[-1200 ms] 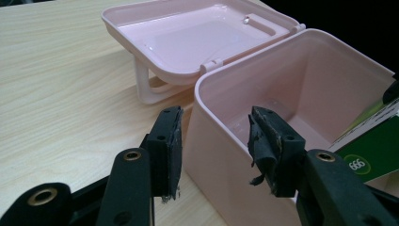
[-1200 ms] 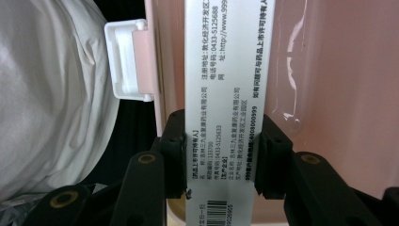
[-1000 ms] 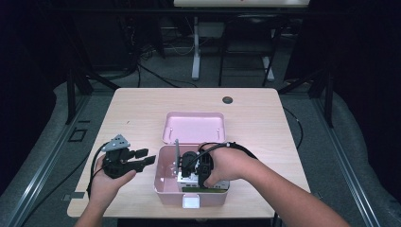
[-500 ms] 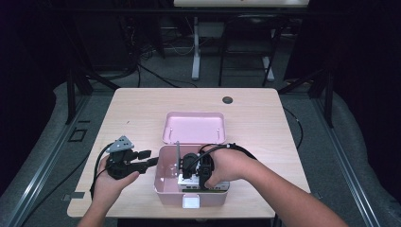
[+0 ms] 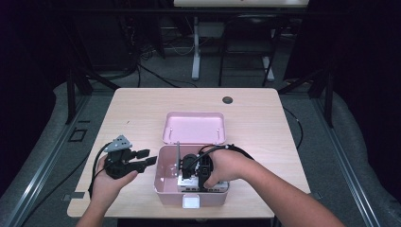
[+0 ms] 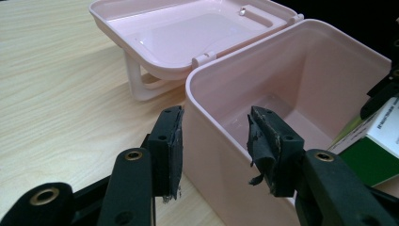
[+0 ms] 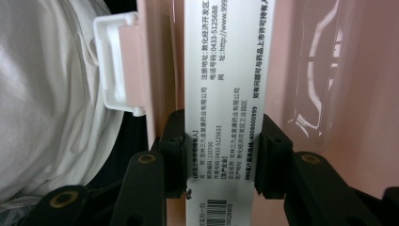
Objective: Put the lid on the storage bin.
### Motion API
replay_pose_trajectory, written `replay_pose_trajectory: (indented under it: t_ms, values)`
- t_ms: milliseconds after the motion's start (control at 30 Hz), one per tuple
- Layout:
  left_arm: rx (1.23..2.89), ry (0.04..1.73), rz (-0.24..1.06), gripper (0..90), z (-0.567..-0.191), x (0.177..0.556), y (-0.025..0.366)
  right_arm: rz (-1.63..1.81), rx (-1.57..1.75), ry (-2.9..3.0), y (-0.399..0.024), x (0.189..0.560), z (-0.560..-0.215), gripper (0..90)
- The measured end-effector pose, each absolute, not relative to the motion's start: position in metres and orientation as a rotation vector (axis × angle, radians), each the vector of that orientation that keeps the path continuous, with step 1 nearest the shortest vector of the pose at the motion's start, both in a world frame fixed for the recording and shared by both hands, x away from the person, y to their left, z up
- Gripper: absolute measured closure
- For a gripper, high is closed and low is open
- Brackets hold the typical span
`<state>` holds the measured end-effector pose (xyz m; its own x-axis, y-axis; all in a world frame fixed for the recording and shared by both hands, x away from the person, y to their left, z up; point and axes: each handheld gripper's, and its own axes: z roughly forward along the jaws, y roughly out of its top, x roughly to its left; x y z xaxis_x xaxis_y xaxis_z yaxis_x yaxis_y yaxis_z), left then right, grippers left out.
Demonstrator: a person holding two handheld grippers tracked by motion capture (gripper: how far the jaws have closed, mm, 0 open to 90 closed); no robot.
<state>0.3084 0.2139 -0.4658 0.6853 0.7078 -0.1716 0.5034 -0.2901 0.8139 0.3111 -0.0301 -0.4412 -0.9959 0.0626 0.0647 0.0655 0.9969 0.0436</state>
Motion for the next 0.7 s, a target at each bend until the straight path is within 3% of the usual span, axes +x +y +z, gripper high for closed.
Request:
replay_pose_trajectory:
  t_ms: [700]
  values:
    - [1.972, 0.940, 0.279, 55.3, -0.467, 0.308, 0.212, -0.038, -0.102, -3.061, -0.030, 0.318, -0.466, 61.5]
